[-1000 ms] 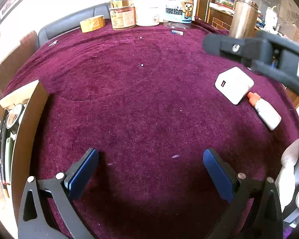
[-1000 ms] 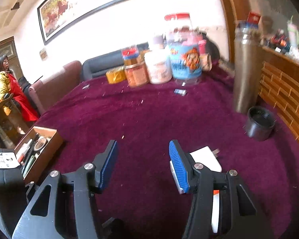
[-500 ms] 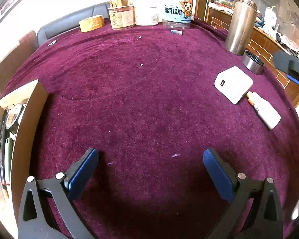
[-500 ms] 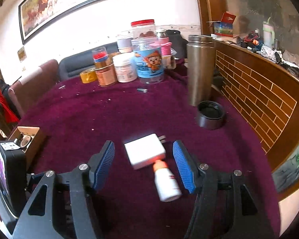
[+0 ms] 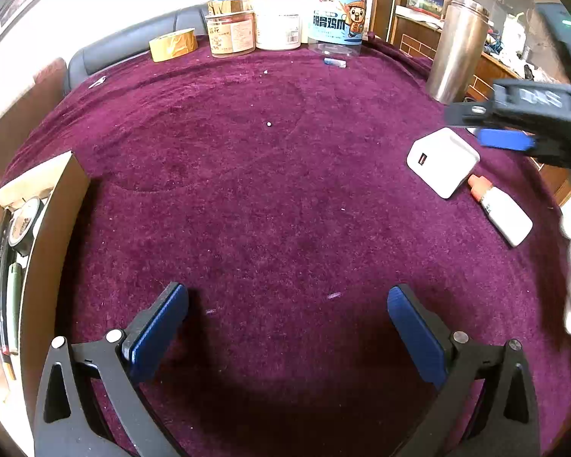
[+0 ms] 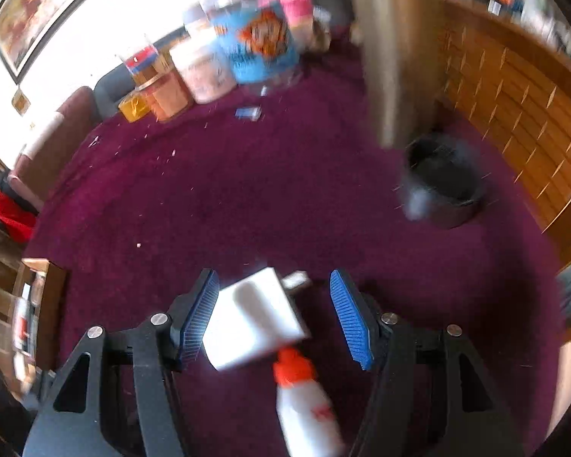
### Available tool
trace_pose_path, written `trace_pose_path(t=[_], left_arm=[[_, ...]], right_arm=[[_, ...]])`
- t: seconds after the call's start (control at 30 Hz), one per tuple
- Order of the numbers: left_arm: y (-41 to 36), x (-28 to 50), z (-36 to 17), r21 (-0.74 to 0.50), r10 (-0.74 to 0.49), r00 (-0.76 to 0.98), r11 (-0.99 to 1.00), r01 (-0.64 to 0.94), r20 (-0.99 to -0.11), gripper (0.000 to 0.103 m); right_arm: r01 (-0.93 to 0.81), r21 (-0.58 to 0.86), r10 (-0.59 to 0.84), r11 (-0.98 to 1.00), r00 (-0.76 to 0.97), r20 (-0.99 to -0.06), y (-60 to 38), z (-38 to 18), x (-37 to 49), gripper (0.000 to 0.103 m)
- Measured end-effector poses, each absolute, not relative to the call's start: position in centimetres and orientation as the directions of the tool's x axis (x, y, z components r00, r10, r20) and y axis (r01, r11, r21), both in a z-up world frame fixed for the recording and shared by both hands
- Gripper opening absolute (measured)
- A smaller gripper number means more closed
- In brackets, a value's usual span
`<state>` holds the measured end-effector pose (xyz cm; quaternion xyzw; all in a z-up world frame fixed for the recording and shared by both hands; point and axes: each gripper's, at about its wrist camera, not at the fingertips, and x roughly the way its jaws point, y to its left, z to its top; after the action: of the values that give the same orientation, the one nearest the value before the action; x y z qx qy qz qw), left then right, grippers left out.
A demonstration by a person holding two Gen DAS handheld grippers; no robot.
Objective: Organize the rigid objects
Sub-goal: 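Grasp the white charger with the left tool while the right tool grasps the glue bottle, then carry the charger to the tray while the right tool carries the glue bottle there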
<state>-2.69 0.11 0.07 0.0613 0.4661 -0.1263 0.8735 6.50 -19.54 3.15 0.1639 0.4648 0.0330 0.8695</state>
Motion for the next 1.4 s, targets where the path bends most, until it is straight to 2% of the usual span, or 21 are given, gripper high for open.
trace_pose_path(t=[0.1, 0.23, 0.33, 0.4, 0.57, 0.7, 0.77, 0.87, 0.93, 0.97, 1.0, 1.03, 1.07, 1.1, 1.23, 1.4], left_arm=[[0.7, -2.7, 0.2, -0.054, -0.201, 0.537, 0.960, 0.276, -0.819, 0.101], [4.1, -2.8, 0.9, -0.281, -0.380, 0.530, 0.924, 0.260, -0.758, 0.101], [5.0, -3.8, 1.4, -0.290, -0.386, 0.525, 0.921, 0.259, -0.759, 0.101], [5.3, -4.9, 1.8, -0.254, -0.366, 0.542, 0.928, 0.273, -0.756, 0.101], [4.3, -4.8, 3.2, -0.128, -0.315, 0.583, 0.932, 0.339, -0.749, 0.101], [1.6, -3.5, 3.1, 0.034, -0.280, 0.580, 0.882, 0.470, -0.765, 0.101], [-0.2, -2.8, 2.4, 0.152, -0.235, 0.587, 0.832, 0.534, -0.775, 0.101], [-2.4, -1.5, 1.3, 0.246, -0.195, 0.584, 0.771, 0.588, -0.788, 0.101], [-3.1, -0.8, 0.7, 0.226, -0.201, 0.556, 0.764, 0.604, -0.807, 0.101], [-3.0, -0.4, 0.7, 0.181, -0.215, 0.532, 0.783, 0.595, -0.819, 0.096], [-2.8, 0.0, 0.7, 0.120, -0.236, 0.490, 0.798, 0.591, -0.839, 0.090], [-2.5, 0.3, 0.8, 0.073, -0.251, 0.461, 0.814, 0.577, -0.851, 0.072], [-2.1, 0.4, 1.0, 0.015, -0.281, 0.429, 0.822, 0.569, -0.859, 0.064], [-1.8, 0.3, 1.1, -0.018, -0.291, 0.407, 0.830, 0.557, -0.866, 0.064], [-1.5, -1.2, 1.0, -0.024, -0.285, 0.412, 0.845, 0.534, -0.866, 0.064], [-2.5, -1.5, 0.8, 0.012, -0.270, 0.462, 0.854, 0.520, -0.845, 0.068]], right_arm=[[-0.001, 0.330, 0.282, 0.944, 0.524, -0.804, -17.4, 2.5, 7.2, 0.063], [-0.214, 0.447, 0.495, 0.868, 0.413, -0.764, -13.6, 2.2, 5.7, 0.063], [-0.319, 0.550, 0.635, 0.772, 0.351, -0.688, -12.4, 2.8, 3.8, 0.063], [-0.321, 0.548, 0.634, 0.773, 0.426, -0.645, -13.5, 4.0, 2.6, 0.063], [-0.210, 0.500, 0.502, 0.840, 0.652, -0.569, -18.4, 5.0, 0.5, 0.063], [-0.142, 0.566, 0.487, 0.812, 0.700, -0.523, -21.6, 3.4, -0.7, 0.063], [-0.118, 0.601, 0.493, 0.790, 0.705, -0.509, -22.6, 2.9, -0.7, 0.063], [-0.102, 0.632, 0.495, 0.769, 0.721, -0.486, -23.6, 3.0, -0.2, 0.063], [-0.083, 0.636, 0.490, 0.767, 0.717, -0.496, -23.8, 2.7, -0.3, 0.063], [-0.076, 0.636, 0.486, 0.768, 0.716, -0.502, -24.0, 2.7, -0.3, 0.063], [-0.071, 0.635, 0.484, 0.769, 0.714, -0.506, -24.2, 2.6, -0.3, 0.063], [-0.068, 0.634, 0.482, 0.771, 0.713, -0.509, -24.3, 2.6, 0.0, 0.063], [-0.066, 0.632, 0.481, 0.772, 0.711, -0.514, -24.2, 2.5, 0.2, 0.063], [-0.066, 0.633, 0.484, 0.771, 0.706, -0.517, -24.2, 2.5, 0.3, 0.063], [-0.069, 0.641, 0.501, 0.765, 0.689, -0.524, -24.0, 2.3, 0.5, 0.063], [-0.064, 0.636, 0.498, 0.769, 0.684, -0.534, -24.0, 2.0, 0.5, 0.063]])
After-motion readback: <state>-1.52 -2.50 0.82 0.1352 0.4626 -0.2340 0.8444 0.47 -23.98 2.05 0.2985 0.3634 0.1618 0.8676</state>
